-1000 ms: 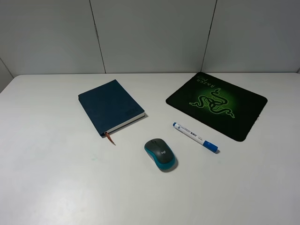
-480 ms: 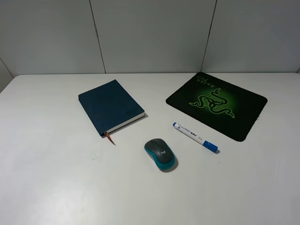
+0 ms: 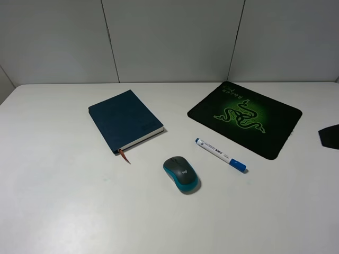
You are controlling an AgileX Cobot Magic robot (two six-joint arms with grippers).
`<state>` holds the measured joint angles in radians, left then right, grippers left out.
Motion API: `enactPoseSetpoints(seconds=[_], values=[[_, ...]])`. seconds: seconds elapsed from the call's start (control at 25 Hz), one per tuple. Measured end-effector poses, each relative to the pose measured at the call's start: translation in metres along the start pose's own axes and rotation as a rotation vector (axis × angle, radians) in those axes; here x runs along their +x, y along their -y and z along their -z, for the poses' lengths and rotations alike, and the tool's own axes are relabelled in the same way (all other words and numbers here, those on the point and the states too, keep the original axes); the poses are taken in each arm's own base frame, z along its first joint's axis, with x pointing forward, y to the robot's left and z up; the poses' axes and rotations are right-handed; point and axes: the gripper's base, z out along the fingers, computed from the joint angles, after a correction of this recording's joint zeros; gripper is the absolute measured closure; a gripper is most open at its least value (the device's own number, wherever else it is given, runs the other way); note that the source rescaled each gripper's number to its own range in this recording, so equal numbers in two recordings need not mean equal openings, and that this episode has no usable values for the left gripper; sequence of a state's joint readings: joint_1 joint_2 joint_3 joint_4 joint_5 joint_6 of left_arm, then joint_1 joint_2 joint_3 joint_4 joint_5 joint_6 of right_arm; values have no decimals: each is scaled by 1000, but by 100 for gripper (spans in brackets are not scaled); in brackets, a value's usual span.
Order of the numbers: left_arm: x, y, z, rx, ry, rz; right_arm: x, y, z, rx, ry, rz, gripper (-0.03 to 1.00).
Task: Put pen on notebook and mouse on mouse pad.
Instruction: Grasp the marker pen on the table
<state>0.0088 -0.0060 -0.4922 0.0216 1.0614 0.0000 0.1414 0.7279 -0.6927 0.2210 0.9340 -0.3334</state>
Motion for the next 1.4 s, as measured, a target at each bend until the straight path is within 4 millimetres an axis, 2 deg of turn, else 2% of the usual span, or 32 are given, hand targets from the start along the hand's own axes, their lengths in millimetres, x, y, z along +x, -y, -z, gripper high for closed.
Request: enactPoseSetpoints(seconds=[0.4, 0.72, 1.04, 1.2, 1.4], values=[[0, 0, 0, 0, 0, 0, -24, -14, -78, -106, -168, 115, -3], [0, 0, 0, 0, 0, 0, -50, -22, -129, -133, -284, 175, -3], [0, 0, 0, 0, 0, 0, -75, -20, -172, -144, -338, 226, -3], [0, 0, 0, 0, 0, 0, -79, -21, -194, -146, -364, 229, -3], [0, 0, 0, 0, 0, 0, -76, -32, -214, -150, -379, 288, -3]])
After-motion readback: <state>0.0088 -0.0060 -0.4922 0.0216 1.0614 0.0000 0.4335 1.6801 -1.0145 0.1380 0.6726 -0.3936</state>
